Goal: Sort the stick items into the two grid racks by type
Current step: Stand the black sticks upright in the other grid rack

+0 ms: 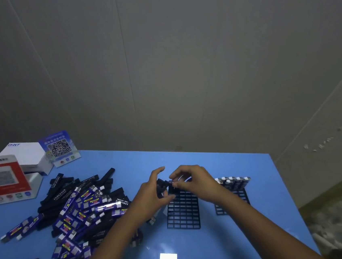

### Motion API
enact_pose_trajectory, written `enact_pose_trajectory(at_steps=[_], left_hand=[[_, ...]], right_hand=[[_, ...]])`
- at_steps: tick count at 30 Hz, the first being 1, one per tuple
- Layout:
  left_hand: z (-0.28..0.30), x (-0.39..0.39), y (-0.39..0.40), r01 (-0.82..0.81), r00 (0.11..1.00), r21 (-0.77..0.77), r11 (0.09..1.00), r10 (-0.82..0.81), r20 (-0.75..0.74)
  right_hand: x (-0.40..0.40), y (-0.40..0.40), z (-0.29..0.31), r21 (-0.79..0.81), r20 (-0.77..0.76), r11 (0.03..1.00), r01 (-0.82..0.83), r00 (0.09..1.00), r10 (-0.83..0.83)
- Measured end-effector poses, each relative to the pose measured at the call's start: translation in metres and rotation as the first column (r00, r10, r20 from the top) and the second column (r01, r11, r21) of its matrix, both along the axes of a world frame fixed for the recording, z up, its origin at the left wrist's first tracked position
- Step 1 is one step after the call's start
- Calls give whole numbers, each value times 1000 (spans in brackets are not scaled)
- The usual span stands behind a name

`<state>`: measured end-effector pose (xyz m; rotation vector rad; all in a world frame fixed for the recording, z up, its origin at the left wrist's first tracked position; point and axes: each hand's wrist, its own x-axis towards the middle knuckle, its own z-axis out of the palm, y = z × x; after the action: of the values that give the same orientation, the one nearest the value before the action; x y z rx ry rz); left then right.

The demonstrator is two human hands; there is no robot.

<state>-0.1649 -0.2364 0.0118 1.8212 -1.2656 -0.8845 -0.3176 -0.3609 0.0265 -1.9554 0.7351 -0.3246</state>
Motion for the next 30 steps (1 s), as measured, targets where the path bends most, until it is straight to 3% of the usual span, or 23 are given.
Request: enact_pose_trajectory(at_steps=[18, 30], left_hand=[[13, -5, 8, 47, 998, -32, 998, -46, 41], [-4, 12, 7, 0, 1000, 21, 1000, 1, -12]], right_hand=[[3, 7, 18, -62, -19, 993, -100, 995, 100], [-20, -24, 26, -34, -8, 992, 123, 992, -123]])
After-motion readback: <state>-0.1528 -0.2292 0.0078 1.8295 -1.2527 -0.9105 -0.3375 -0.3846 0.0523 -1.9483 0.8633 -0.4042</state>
